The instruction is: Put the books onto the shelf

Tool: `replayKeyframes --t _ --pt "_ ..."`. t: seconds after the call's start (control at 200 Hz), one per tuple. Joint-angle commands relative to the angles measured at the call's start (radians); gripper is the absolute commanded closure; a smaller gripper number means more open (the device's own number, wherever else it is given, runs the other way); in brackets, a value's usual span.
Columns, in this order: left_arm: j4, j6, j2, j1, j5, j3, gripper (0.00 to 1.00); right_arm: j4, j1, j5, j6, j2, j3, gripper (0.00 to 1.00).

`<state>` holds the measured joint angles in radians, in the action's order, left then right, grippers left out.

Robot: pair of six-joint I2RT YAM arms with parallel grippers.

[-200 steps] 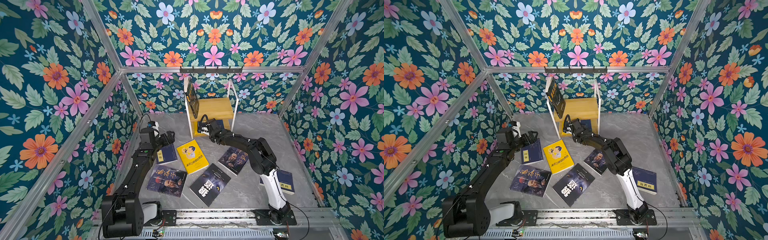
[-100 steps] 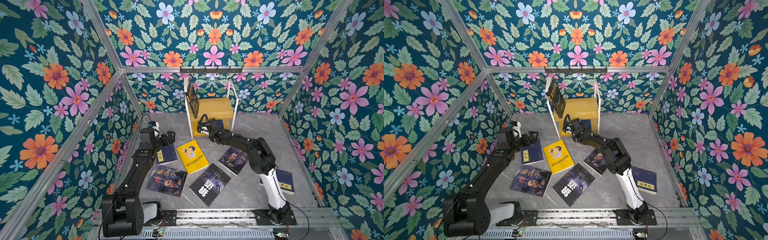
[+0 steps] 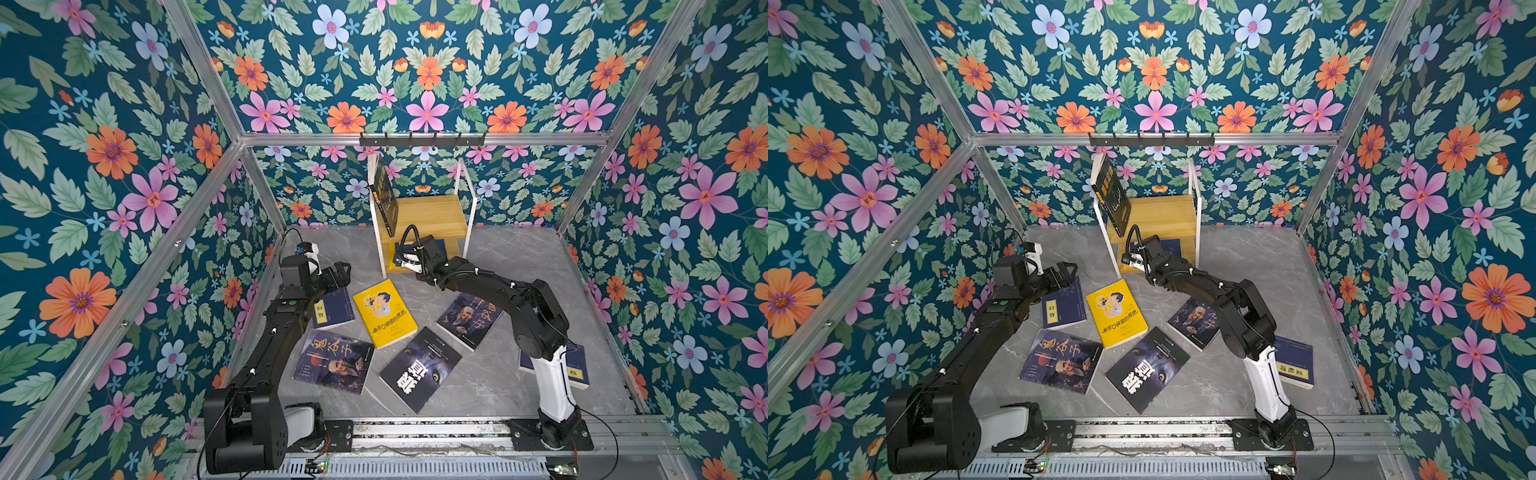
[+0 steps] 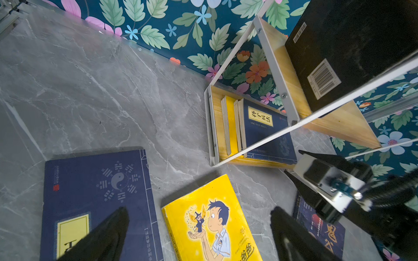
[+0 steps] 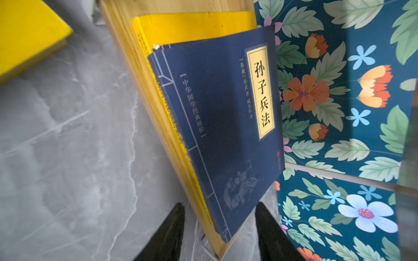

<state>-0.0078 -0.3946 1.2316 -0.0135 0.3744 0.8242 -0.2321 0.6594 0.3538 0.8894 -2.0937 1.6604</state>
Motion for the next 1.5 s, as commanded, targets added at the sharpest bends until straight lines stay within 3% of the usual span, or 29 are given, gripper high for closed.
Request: replayKeyframes --t 0.0,0.205,0.44,1.005,1.495 --pt "0.028 -0.005 -0.004 0.001 0.004 -0.002 0.00 -0.103 -0.007 -0.130 -0.064 0.037 -0.025 0.48" --pt "0.028 -0.006 -0.007 0.002 0.014 0.000 0.00 -0.140 -0.046 -0.249 -0.102 0.061 -0.051 0.47" --pt "0.026 -0.008 -0.015 0.003 0.021 0.001 0.00 -0.155 -0.085 -0.320 -0.130 0.000 0.030 0.49" --pt "0.043 -0.020 -0.017 0.009 0.039 -0.007 0.00 -0.191 -0.104 -0.353 -0.194 -0.146 0.209 0.55" --pt "0.051 -0.030 -0.012 0.010 0.040 -0.011 0.00 -0.156 -0.098 -0.316 -0.212 -0.184 0.239 0.69"
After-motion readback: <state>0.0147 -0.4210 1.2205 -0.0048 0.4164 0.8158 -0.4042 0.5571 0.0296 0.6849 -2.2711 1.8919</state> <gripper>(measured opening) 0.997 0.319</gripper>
